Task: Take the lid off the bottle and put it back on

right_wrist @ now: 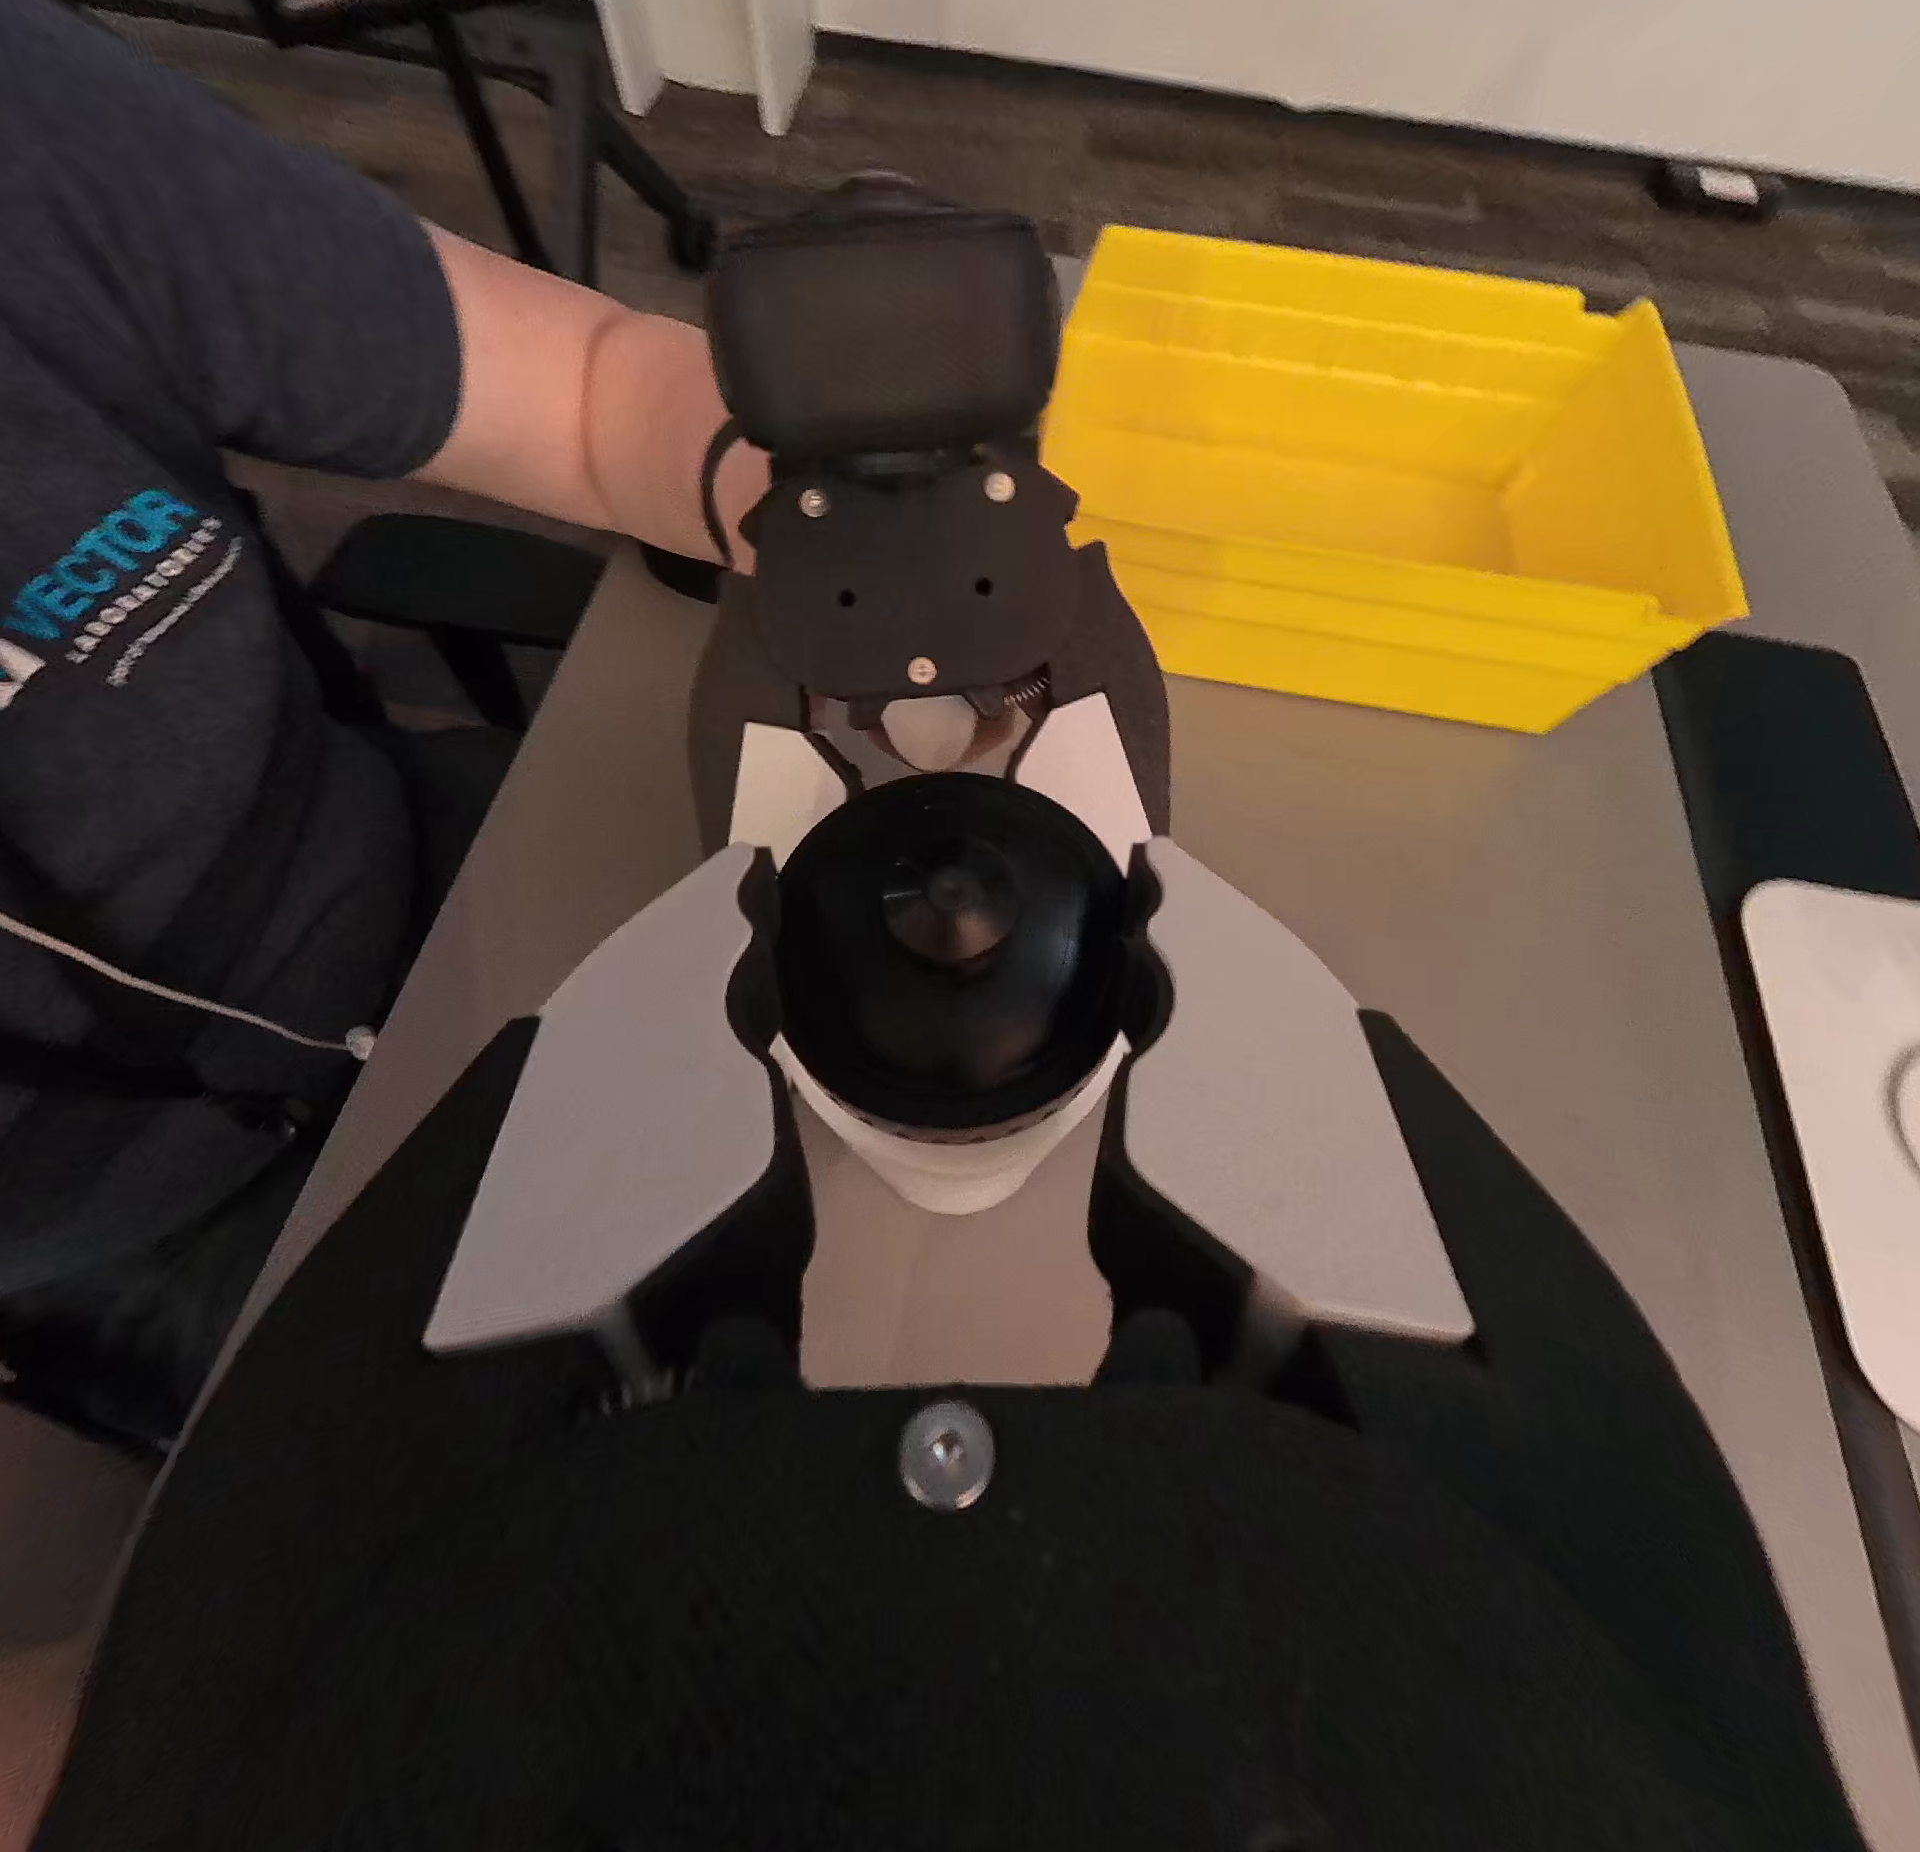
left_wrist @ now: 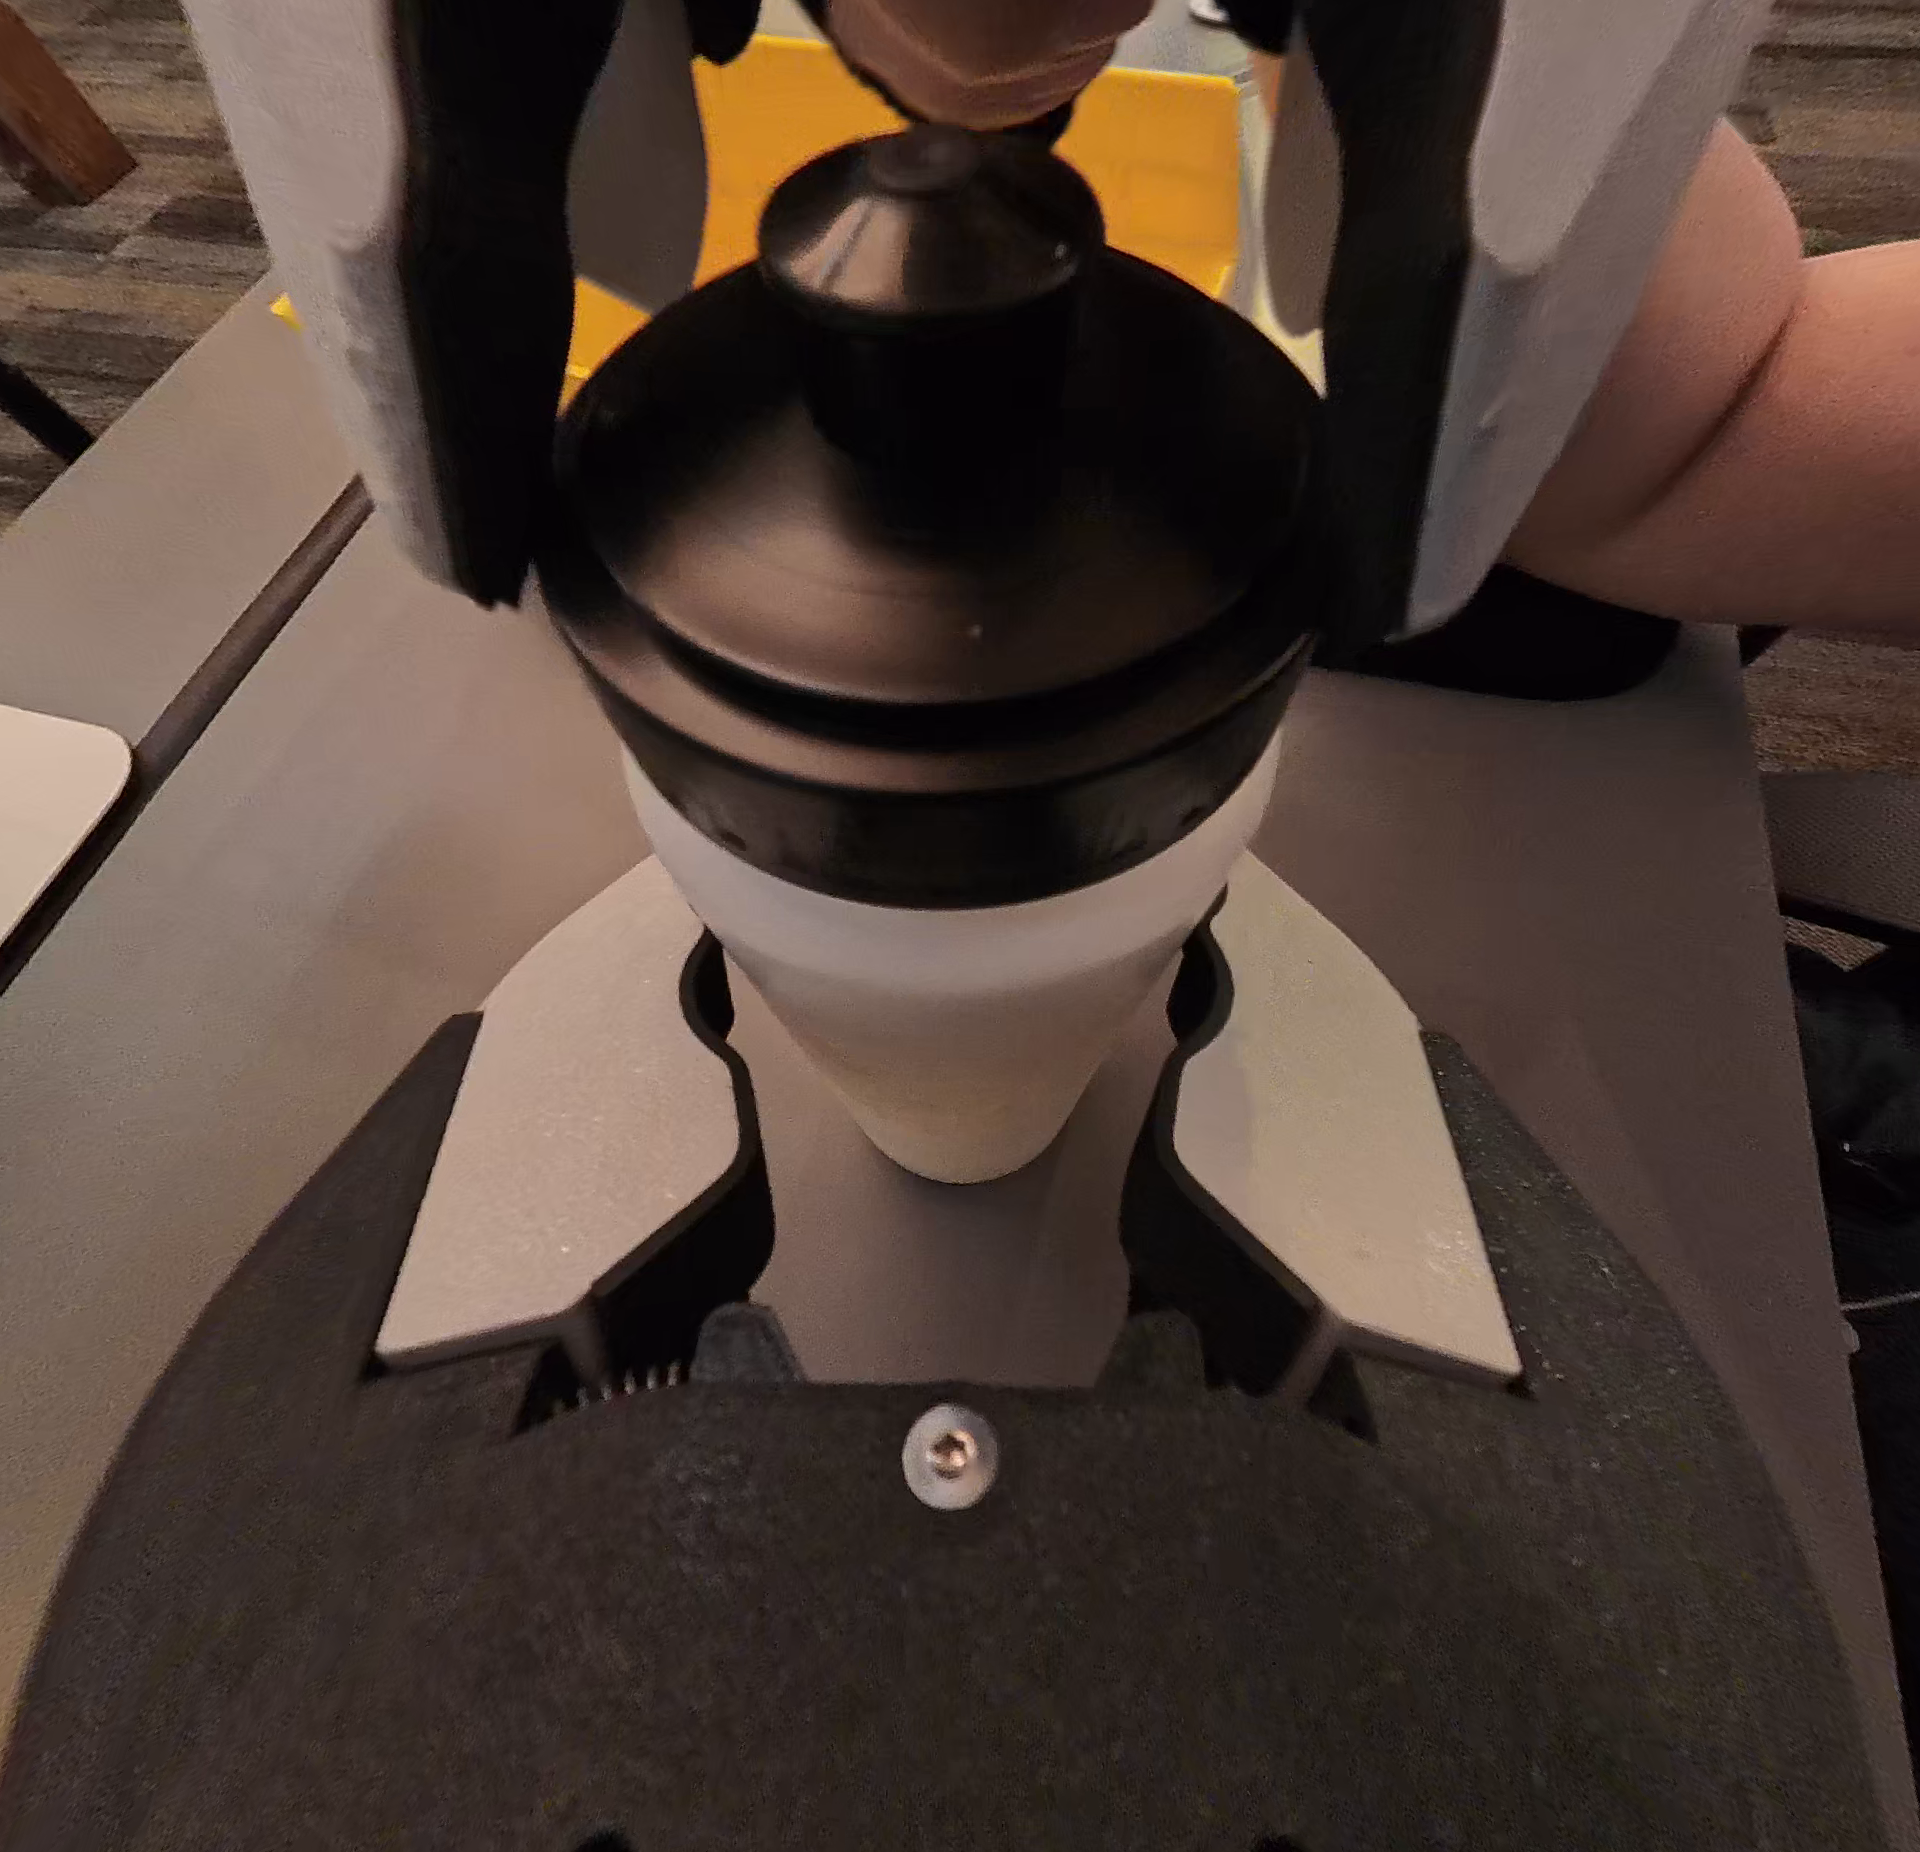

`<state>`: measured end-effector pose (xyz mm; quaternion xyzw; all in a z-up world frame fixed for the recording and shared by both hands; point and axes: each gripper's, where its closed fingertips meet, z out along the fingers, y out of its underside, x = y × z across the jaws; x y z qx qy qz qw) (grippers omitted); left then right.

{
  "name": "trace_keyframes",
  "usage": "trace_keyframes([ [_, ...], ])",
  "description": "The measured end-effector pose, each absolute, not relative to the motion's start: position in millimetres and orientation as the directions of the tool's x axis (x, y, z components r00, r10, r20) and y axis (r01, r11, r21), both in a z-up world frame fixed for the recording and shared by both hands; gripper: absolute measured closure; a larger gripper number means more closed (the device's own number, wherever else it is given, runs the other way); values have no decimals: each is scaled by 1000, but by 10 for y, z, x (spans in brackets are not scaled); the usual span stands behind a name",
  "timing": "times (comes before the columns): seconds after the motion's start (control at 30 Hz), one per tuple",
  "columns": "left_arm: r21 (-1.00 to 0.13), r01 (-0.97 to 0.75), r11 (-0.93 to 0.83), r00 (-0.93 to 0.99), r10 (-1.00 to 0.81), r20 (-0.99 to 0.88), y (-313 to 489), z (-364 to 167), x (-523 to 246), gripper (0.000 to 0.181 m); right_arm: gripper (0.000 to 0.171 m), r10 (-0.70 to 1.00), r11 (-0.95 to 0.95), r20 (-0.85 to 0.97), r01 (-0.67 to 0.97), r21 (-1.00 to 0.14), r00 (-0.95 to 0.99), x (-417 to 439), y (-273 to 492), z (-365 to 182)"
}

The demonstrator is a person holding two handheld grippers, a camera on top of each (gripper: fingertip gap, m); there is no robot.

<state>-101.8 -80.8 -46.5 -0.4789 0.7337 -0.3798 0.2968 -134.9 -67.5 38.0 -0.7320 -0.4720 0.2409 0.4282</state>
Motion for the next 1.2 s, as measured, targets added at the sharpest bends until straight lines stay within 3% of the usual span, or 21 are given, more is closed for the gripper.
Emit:
trace_keyframes([
  [0.3, -847, -481, 225, -356, -933, -46, -764, -469, -1008, 97, 113, 918, -193, -41, 355, -915, 395, -1345, -589, 417],
  [0.47, -845, -500, 191, -284, -958, -49, -637, -468, -992, 97, 99, 863, -261, -72, 318, -911, 500, -1324, -502, 474],
  [0.73, -842, -515, 162, -234, -971, -44, -571, -468, -991, 97, 99, 718, -376, 42, 438, -816, 695, -1251, -400, 313],
  [0.97, -839, -466, 280, -393, -916, -87, -834, -459, -1029, 97, 100, 888, -202, 82, 544, -814, 453, -1319, -713, 321],
  [1.2, -846, -457, 276, -469, -882, -34, -966, -472, -1074, 97, 100, 961, -118, 11, 445, -888, 276, -1385, -834, 347],
])
